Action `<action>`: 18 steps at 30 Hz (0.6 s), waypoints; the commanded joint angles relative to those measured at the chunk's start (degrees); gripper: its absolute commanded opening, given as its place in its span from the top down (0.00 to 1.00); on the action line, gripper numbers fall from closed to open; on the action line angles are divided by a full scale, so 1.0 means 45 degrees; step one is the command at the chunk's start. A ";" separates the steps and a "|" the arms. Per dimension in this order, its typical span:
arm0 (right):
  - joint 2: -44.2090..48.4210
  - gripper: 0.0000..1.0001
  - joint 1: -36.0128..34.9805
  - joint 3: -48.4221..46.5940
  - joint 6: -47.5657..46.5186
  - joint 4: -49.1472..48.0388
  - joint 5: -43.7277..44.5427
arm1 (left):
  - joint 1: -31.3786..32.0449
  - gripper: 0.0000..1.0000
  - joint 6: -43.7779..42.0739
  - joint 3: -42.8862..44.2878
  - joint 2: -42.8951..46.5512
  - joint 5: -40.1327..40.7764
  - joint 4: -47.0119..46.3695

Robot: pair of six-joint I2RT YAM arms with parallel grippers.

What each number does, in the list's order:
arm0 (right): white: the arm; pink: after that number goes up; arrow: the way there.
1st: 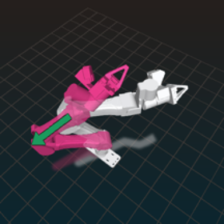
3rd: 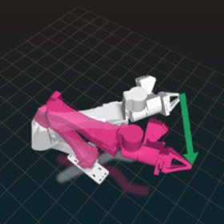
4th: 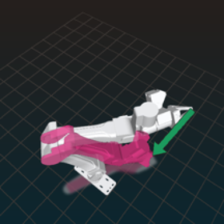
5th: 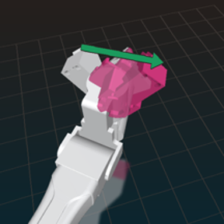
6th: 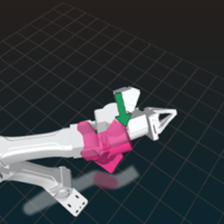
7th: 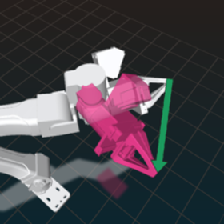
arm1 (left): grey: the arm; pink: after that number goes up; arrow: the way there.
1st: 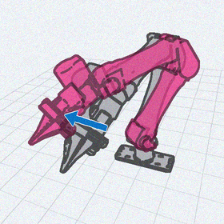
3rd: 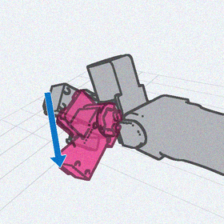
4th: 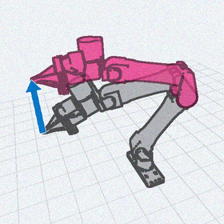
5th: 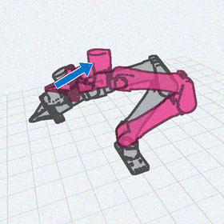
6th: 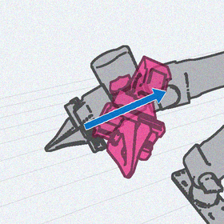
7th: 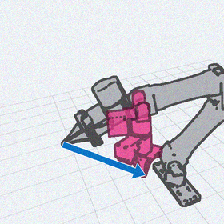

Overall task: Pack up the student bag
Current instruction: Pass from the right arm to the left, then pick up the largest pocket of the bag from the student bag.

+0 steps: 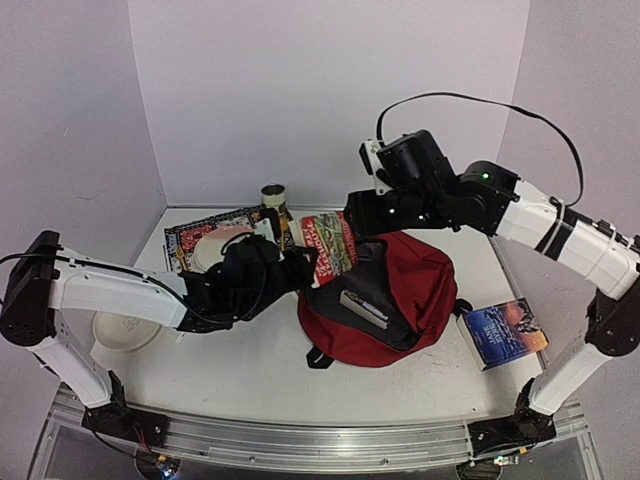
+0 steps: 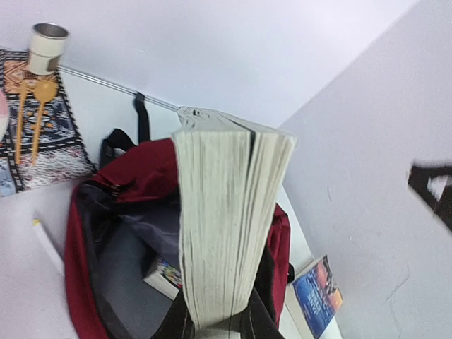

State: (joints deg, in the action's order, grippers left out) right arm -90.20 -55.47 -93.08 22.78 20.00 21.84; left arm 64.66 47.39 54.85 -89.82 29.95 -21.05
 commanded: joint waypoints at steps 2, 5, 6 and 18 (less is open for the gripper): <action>0.0778 0.36 0.1319 0.1949 -0.0622 -0.0365 -0.1078 | -0.1028 1.00 0.1159 -0.0992 0.2068 -0.0913 -0.0614; 0.0780 0.34 0.1991 0.2877 -0.0738 -0.0841 -0.1700 | -0.1440 1.00 0.1540 -0.1585 0.2944 -0.1487 -0.0614; 0.0711 0.33 0.2136 0.3122 -0.0766 -0.0961 -0.1797 | -0.1518 1.00 0.1666 -0.1774 0.3216 -0.1626 -0.0615; -0.1610 0.22 0.2640 0.3383 -0.0364 -0.1105 -0.0361 | -0.1869 1.00 0.3446 -0.3957 0.6155 -0.3271 -0.0614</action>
State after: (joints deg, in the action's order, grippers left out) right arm -94.45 -44.27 -77.56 19.99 14.99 16.38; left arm 56.64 59.06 38.36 -66.34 18.69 -19.50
